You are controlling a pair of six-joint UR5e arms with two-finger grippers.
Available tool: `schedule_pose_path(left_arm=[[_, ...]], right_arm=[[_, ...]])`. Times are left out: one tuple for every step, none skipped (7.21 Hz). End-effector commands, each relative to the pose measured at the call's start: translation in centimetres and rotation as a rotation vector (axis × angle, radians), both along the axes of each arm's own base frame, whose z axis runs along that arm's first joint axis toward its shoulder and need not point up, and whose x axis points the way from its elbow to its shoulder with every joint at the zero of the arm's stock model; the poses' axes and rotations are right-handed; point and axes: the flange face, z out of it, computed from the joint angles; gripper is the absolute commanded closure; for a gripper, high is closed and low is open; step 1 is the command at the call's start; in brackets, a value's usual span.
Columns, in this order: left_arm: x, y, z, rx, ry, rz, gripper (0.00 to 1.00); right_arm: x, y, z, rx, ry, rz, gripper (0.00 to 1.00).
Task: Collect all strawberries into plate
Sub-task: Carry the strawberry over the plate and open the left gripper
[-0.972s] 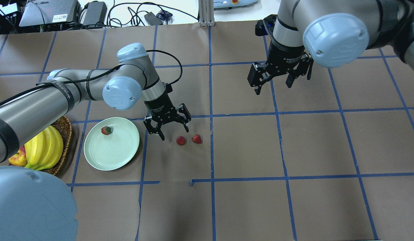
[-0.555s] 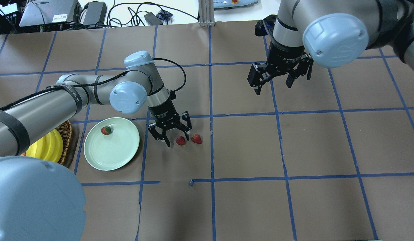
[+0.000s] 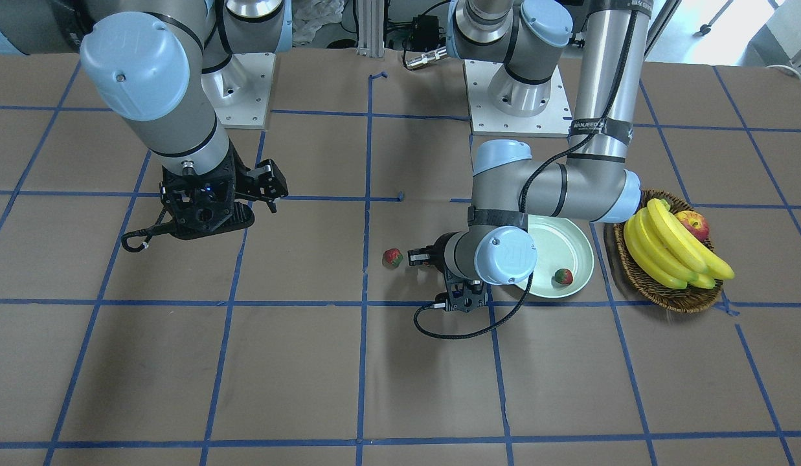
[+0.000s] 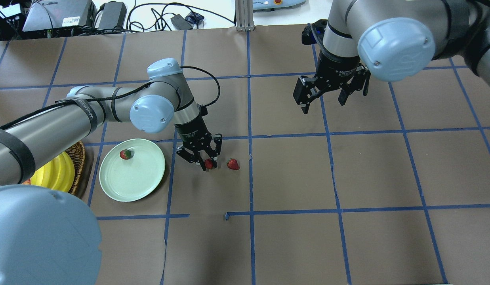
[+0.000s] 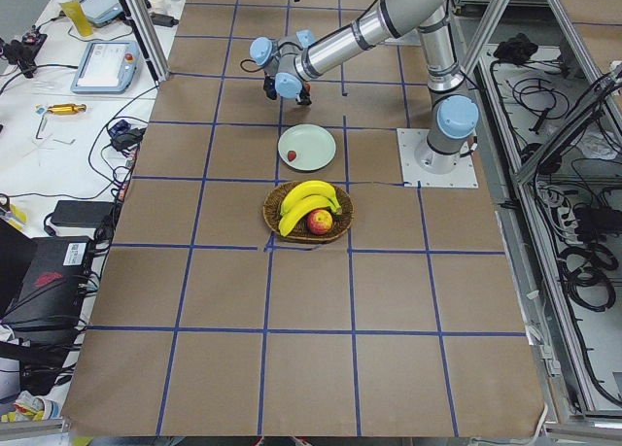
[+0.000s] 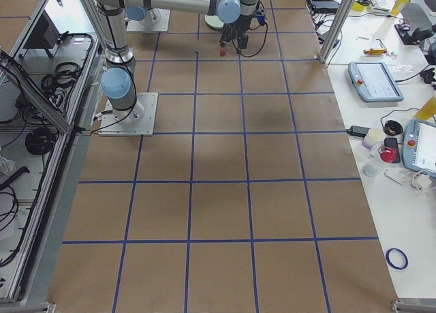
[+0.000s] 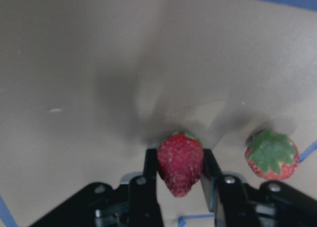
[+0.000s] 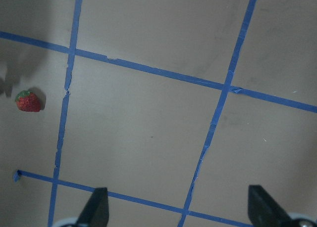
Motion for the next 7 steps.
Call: schedule_pose_path(left_arm=[[1.3,-2.2,5.1,-0.08,-0.074,-0.088,1.0],[3.1,-2.1,6.3,-0.078,-0.109,-0.197,1.0],[6.0,-2.2,6.0,-0.054,-0.139,-0.278,1.0],[8.6,-2.3,5.3,-0.031,-0.143,-0.302,1.0],[11.3,-1.8,3.9,0.009,-0.153,-0.352,1.0],[13.4,-1.3,2.3,0.049,-0.15,-0.357,1.0],[14.2,-0.8,1.2,0.077,-0.159,-0.373,1.0]], right_arm=[[0.0,0.0,0.0,0.001,-0.002,-0.004,0.0],[0.0,0.0,0.0,0.0,-0.001,-0.004,0.0],[0.1,0.0,0.0,0.0,-0.005,-0.006,0.0],[0.2,0.1,-0.1,0.002,-0.007,-0.01,0.0],[0.2,0.1,-0.3,0.005,-0.006,-0.009,0.0],[0.2,0.1,-0.3,0.005,-0.006,-0.009,0.0],[0.2,0.1,-0.3,0.005,-0.006,-0.009,0.0]])
